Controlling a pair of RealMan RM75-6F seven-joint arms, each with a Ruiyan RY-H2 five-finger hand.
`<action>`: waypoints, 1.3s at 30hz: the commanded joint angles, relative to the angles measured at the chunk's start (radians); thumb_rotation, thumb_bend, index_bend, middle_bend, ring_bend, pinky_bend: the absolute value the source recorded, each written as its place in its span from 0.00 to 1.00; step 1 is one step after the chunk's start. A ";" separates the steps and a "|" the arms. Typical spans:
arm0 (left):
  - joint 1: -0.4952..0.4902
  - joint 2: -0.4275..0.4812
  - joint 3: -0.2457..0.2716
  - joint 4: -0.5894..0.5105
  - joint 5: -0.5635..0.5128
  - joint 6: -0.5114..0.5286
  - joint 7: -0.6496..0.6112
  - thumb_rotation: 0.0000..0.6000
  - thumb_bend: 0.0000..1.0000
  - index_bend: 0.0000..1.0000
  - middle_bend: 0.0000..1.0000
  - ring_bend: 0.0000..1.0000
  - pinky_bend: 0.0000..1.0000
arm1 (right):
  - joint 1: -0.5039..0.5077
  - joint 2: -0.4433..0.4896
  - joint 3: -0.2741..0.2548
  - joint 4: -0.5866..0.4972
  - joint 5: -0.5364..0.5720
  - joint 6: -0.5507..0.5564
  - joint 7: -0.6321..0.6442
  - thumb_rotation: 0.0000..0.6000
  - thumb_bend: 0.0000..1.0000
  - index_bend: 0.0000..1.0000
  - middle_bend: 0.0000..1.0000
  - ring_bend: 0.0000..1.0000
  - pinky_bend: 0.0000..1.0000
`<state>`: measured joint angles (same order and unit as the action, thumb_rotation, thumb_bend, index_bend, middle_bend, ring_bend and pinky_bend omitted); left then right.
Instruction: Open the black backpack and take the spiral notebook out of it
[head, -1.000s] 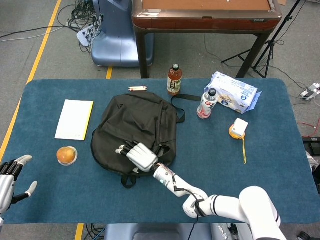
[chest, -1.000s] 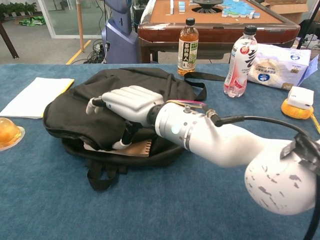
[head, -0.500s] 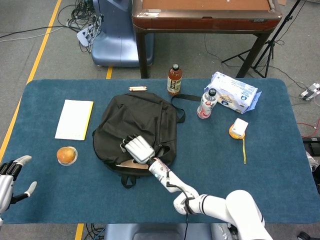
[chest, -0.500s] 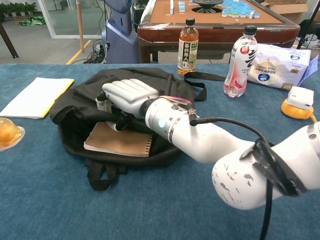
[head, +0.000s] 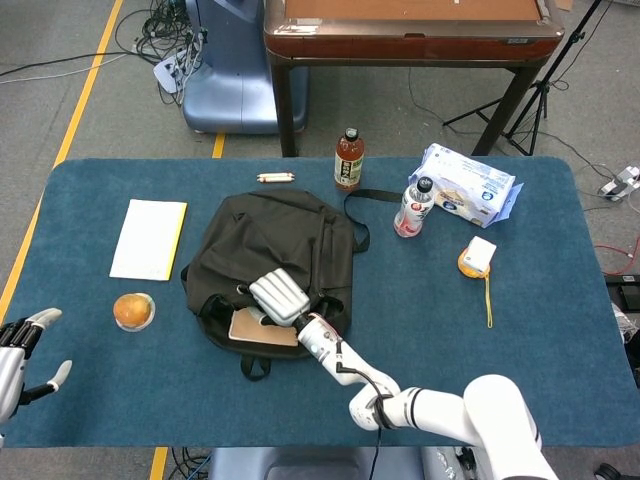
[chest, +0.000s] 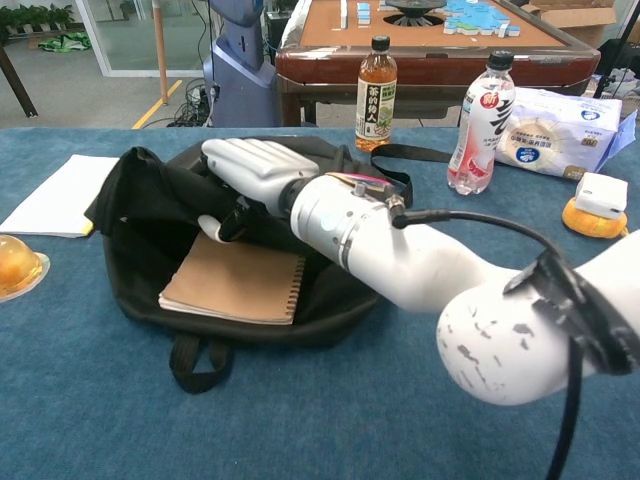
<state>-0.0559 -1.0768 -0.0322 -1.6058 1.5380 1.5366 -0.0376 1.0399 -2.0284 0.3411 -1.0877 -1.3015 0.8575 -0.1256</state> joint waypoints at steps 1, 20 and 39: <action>-0.006 0.000 -0.002 0.001 0.002 -0.006 -0.002 1.00 0.27 0.19 0.21 0.20 0.18 | -0.053 0.130 0.001 -0.203 0.067 -0.038 0.000 1.00 0.67 0.87 0.69 0.65 0.77; -0.036 0.004 -0.008 -0.012 0.009 -0.034 0.005 1.00 0.27 0.19 0.21 0.20 0.18 | -0.196 0.572 0.028 -0.766 0.285 -0.098 0.172 1.00 0.66 0.87 0.69 0.67 0.79; -0.121 -0.003 -0.012 0.030 0.084 -0.091 -0.040 1.00 0.27 0.20 0.21 0.20 0.18 | 0.047 0.411 0.084 -0.308 0.735 -0.318 0.297 1.00 0.66 0.87 0.69 0.67 0.79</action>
<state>-0.1717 -1.0785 -0.0439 -1.5799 1.6153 1.4463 -0.0726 1.0499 -1.5804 0.4155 -1.4456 -0.5931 0.5602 0.1523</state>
